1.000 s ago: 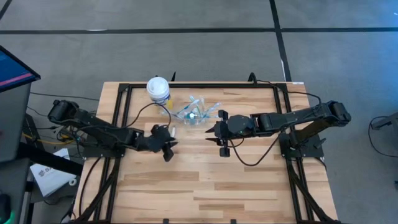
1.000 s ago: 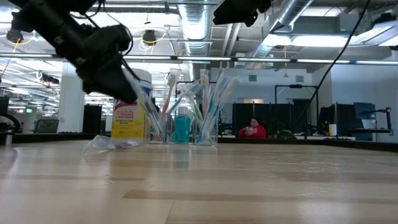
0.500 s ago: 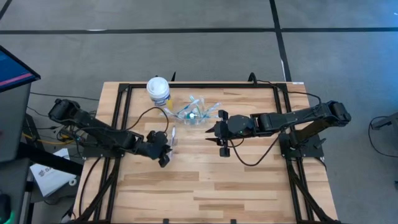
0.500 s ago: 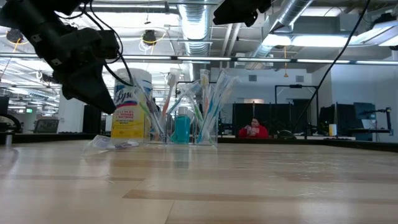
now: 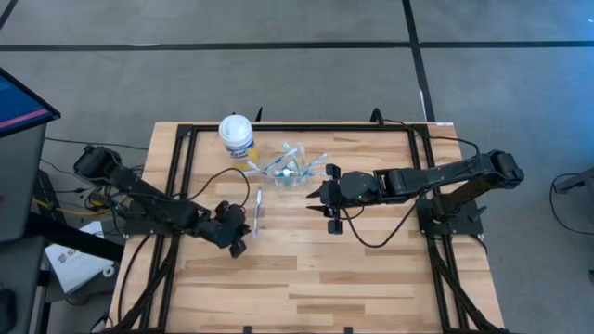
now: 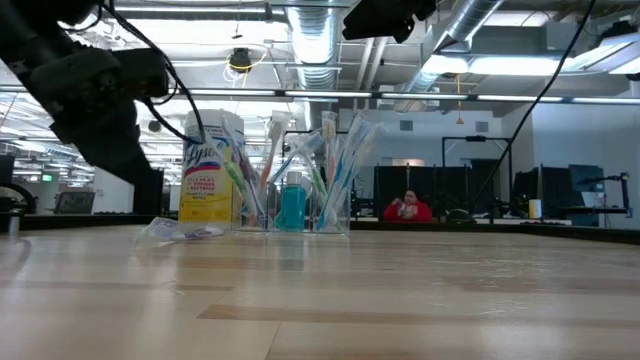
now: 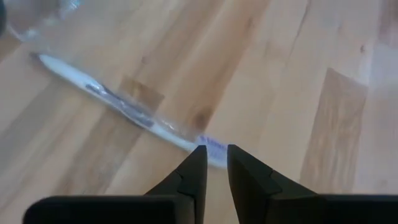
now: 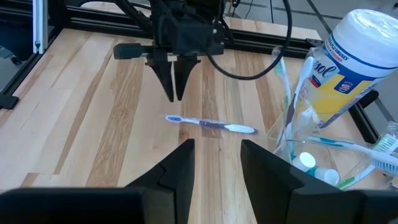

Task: Pick & Place toothbrushing station
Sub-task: Put the purple toothbrush into the transparent organizer

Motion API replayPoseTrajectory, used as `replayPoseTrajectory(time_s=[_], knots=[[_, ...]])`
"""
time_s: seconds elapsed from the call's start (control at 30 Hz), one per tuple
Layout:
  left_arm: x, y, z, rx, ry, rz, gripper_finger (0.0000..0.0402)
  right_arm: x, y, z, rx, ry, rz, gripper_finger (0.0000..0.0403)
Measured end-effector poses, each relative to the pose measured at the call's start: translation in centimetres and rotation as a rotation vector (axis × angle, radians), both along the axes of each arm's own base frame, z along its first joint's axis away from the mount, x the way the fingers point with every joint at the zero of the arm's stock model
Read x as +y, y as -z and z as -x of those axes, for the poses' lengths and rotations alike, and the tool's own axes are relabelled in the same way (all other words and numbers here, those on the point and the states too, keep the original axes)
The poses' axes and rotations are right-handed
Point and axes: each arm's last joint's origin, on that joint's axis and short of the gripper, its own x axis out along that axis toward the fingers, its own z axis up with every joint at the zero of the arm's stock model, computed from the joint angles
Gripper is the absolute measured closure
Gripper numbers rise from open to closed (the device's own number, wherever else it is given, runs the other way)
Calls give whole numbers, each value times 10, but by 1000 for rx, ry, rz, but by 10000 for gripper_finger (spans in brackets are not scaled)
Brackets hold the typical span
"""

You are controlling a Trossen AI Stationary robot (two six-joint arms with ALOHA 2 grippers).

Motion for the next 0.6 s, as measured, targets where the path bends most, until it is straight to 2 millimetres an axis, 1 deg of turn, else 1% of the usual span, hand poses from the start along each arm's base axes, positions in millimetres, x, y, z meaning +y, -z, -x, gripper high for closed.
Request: replayPoseTrajectory(time_s=[0.17,0.23,0.4,0.5,0.6], knots=[[1,0,0,-10,-9,-25,353,0,0,0,0,0,0,282],[1,-2,-1,-26,5,-80,356,0,0,0,0,0,0,282],[5,-19,1,-123,-7,-174,359,0,0,0,1,0,0,282],[4,-31,6,-188,19,-168,359,0,0,0,1,-1,0,282],[0,-40,12,-232,39,-162,361,0,0,0,1,-1,0,282]])
